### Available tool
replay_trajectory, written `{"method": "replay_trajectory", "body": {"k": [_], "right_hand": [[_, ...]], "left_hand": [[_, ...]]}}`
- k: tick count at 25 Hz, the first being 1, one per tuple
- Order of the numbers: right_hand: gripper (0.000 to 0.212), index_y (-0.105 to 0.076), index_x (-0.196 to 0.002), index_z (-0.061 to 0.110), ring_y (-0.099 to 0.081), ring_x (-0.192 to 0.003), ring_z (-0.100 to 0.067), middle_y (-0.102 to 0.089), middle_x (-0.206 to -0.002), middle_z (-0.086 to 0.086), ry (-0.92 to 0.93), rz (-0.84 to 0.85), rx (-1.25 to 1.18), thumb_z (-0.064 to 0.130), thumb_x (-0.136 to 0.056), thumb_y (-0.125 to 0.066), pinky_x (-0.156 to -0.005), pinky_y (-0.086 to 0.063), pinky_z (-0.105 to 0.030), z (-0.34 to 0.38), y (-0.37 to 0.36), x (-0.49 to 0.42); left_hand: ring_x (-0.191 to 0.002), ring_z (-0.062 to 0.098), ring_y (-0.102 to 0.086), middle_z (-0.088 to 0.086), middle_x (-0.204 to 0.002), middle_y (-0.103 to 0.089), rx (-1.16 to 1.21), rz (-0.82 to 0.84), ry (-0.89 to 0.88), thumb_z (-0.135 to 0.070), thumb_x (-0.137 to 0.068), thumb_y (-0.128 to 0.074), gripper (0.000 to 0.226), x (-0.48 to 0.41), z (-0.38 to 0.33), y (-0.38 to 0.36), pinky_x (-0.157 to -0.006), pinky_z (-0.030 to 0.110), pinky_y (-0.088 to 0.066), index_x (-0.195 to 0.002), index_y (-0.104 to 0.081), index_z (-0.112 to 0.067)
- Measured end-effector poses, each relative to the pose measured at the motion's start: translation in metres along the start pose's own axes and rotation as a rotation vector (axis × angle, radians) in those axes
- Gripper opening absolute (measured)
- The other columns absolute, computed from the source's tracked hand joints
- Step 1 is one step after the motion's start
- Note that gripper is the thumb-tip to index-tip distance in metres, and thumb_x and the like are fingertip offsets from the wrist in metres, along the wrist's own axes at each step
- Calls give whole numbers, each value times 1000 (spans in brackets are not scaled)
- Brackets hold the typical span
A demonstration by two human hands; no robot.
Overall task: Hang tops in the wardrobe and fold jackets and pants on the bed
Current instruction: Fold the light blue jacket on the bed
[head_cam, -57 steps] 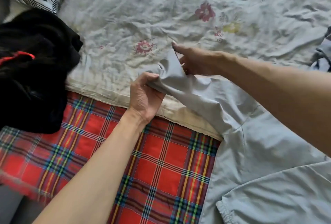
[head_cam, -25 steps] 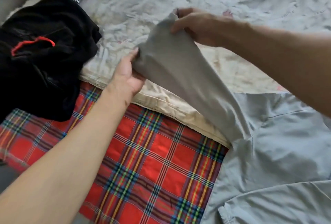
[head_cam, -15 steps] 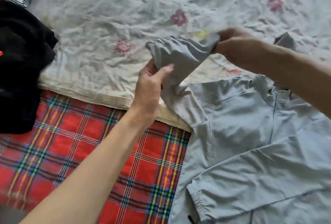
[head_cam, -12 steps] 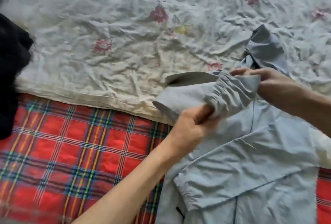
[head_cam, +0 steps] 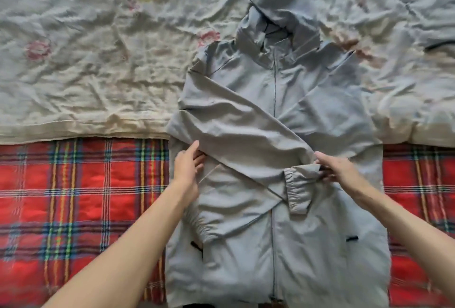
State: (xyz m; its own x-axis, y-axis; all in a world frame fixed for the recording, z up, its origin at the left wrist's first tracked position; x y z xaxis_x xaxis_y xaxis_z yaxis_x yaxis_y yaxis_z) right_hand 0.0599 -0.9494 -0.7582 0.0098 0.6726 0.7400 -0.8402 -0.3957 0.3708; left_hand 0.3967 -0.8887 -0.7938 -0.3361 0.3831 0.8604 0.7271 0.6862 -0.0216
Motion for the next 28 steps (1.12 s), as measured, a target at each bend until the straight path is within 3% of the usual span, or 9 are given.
{"method": "replay_trajectory", "body": {"k": [3,8,12,14,16,19,22,26,28], "right_hand": [[13,-72,-75,19,-54,-62,-4,-64,-65,9,224,168,333,28,-83,-77,-60,-38,-22,5,-2,2],[40,-66,-60,24,-53,-60,1,-64,-59,10,200,322,535,-10,-81,-60,-59,-37,-19,-28,51,17],[41,-67,-61,34,-67,-82,-10,-74,-79,7,84,220,719,2,-85,-57,-77,-48,-27,-64,83,26],[17,-66,-72,26,-65,-83,-16,-71,-82,6,115,122,577,22,-89,-63,-76,-46,-32,-58,68,21],[24,-56,-82,25,-59,-80,-20,-62,-82,7,173,50,679,46,-84,-68,-72,-45,-36,-54,41,20],[30,-40,-89,24,-56,-76,-27,-58,-80,3,171,4,692,23,-80,-68,-64,-42,-38,-68,27,24],[32,-46,-97,21,-58,-83,-32,-60,-91,-3,237,-69,791,6,-74,-62,-67,-47,-40,-71,30,29],[30,-61,-103,12,-57,-90,-33,-57,-98,-9,503,-117,752,5,-74,-65,-74,-46,-40,-11,-5,4],[23,-64,-106,10,-57,-98,-31,-60,-104,-11,603,-74,604,8,-83,-64,-81,-46,-39,48,-39,-20]], "left_hand": [[-109,18,-60,5,-126,-62,203,-40,13,-38,-96,-61,42,-17,-21,-11,-98,32,-49,-131,-54,-15],[-100,21,-64,8,-122,-65,164,-192,-10,-26,-94,-67,31,-27,-26,-25,-85,33,-54,-121,-59,-13],[-108,30,-68,11,-119,-70,250,-149,-21,-34,-80,-75,43,-33,-27,-26,-85,43,-56,-118,-70,-14],[-105,36,-69,14,-115,-72,289,-128,-22,-41,-68,-81,57,-46,-21,-20,-92,52,-54,-117,-72,-14],[-100,37,-71,15,-112,-73,250,-164,-58,-40,-71,-79,52,-32,-22,-26,-91,55,-55,-114,-73,-12],[-92,29,-73,11,-100,-76,260,-245,-97,-33,-91,-67,28,-23,-23,-28,-78,44,-60,-106,-73,-11],[-96,28,-73,10,-103,-75,249,-246,-117,-32,-90,-68,29,-19,-23,-22,-74,41,-61,-109,-71,-10],[-68,18,-68,10,-88,-70,-28,-300,-240,-27,-97,-61,18,6,-17,-11,-65,34,-56,-86,-65,-13],[-76,23,-67,15,-98,-69,-482,-385,-490,-23,-94,-64,12,10,-20,11,-70,36,-50,-96,-62,-11]]}}
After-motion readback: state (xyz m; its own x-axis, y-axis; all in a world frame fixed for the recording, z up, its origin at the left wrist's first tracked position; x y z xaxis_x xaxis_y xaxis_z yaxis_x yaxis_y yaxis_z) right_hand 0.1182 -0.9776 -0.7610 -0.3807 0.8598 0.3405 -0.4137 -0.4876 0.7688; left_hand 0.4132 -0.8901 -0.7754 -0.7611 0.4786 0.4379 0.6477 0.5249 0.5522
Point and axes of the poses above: each hand's wrist, its own x-axis away from the middle knuckle, its own y-axis out of the back of the hand, z = x × y, the point moved 1 cm from there along -x, towards the middle knuckle
